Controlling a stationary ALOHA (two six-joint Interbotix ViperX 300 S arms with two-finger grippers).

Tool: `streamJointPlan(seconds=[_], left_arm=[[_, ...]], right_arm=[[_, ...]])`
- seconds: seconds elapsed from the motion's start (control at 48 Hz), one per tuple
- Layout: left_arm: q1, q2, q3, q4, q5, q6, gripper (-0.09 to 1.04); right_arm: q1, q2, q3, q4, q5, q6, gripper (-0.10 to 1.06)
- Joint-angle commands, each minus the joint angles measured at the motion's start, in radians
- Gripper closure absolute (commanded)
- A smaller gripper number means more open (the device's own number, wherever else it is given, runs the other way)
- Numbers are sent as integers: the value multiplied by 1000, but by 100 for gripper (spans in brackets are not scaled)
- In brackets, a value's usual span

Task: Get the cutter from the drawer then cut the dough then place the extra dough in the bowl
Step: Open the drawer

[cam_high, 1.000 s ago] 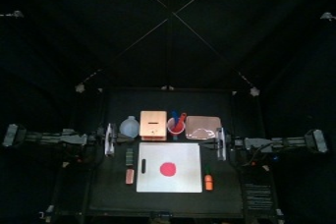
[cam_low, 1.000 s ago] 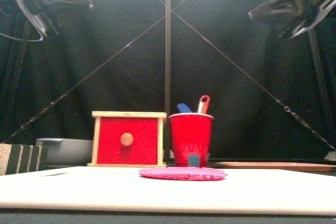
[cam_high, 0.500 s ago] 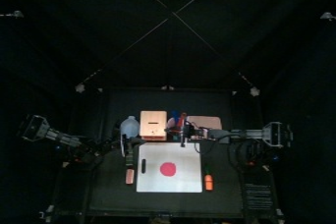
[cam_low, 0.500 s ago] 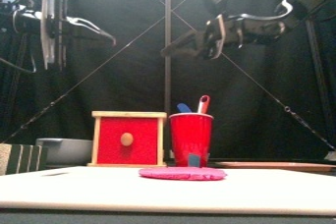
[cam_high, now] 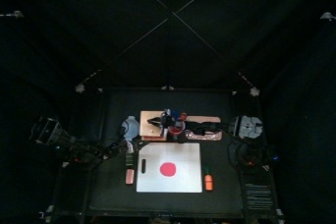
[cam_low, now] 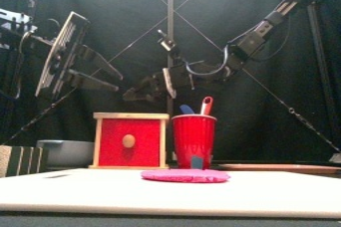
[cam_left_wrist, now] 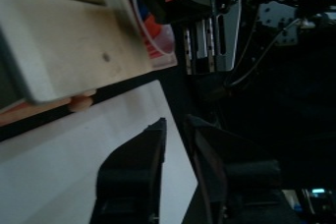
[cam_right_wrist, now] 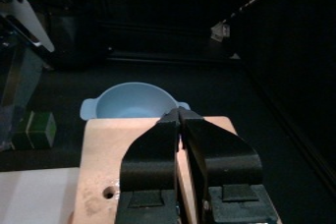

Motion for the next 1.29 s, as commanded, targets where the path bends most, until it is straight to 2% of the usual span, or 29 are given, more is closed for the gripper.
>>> streamJointPlan(seconds=[0.021,0.167,0.479,0.854,1.062,1.292], left_arm=[[28,28,-38,-6,-6,-21,17],[67,63,-49,-8,-5,-37,8],[114,163,-84,-67,38,-44,9],[121,313,-170,-104,61,-43,9],[160,331,-198,-166,61,-31,11],[176,365,-213,-169,66,-29,24]], right_arm=[[-3,18,-55,2,14,2,93],[2,44,-66,3,49,2,93],[3,48,-52,5,183,2,92],[18,46,-51,5,204,0,92],[28,46,-51,9,206,2,92],[35,48,-51,26,206,0,93]])
